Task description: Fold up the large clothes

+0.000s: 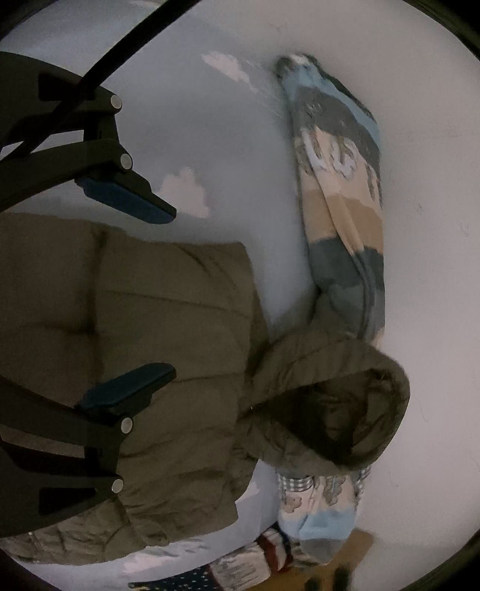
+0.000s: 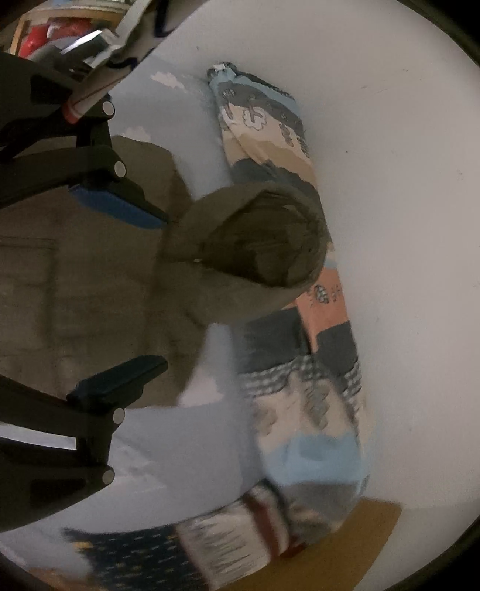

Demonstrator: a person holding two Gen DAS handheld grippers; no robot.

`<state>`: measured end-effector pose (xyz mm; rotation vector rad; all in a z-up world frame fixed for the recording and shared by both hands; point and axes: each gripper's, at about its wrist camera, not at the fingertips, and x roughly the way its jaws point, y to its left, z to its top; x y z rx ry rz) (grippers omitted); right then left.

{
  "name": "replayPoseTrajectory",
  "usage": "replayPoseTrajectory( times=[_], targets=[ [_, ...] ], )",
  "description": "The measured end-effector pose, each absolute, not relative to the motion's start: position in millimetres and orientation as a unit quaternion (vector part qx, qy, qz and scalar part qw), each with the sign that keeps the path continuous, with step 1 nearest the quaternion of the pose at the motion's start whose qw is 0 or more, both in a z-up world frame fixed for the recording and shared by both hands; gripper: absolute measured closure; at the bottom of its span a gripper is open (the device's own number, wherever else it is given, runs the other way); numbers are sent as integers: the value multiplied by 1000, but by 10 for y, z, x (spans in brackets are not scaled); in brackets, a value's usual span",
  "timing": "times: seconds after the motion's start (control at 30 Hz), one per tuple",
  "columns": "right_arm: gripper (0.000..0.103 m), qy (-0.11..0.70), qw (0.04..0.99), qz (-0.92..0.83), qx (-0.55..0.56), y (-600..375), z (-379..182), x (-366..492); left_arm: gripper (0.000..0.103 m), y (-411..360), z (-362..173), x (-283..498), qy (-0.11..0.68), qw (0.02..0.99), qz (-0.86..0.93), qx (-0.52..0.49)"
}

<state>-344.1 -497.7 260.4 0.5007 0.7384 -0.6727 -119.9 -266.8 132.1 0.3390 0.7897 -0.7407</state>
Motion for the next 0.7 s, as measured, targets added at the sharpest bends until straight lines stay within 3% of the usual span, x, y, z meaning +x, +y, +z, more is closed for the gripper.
replayPoseTrajectory(
  times=[0.33, 0.53, 0.6, 0.63, 0.67, 0.7],
  targets=[
    [28, 355, 854, -319, 205, -5972, 2258, -2295, 26, -3726, 1734, -485, 326, 831, -402, 204],
    [28, 323, 863, -326, 211, -6389, 2119, -1846, 26, -4100, 1742, -31, 344, 839, -396, 147],
    [46, 321, 867, -316, 214, -6471, 2025, -1683, 26, -4162, 1693, 65, 354, 838, -394, 132],
    [88, 331, 861, -329, 203, -6484, 1970, -1610, 26, -4176, 1672, 88, 356, 838, -394, 126],
    [97, 338, 857, -335, 200, -6493, 1924, -1576, 26, -4183, 1653, 97, 357, 838, -394, 123],
    [97, 330, 860, -336, 198, -6461, 1901, -1593, 25, -4191, 1628, 93, 355, 838, -397, 121]
  ],
)
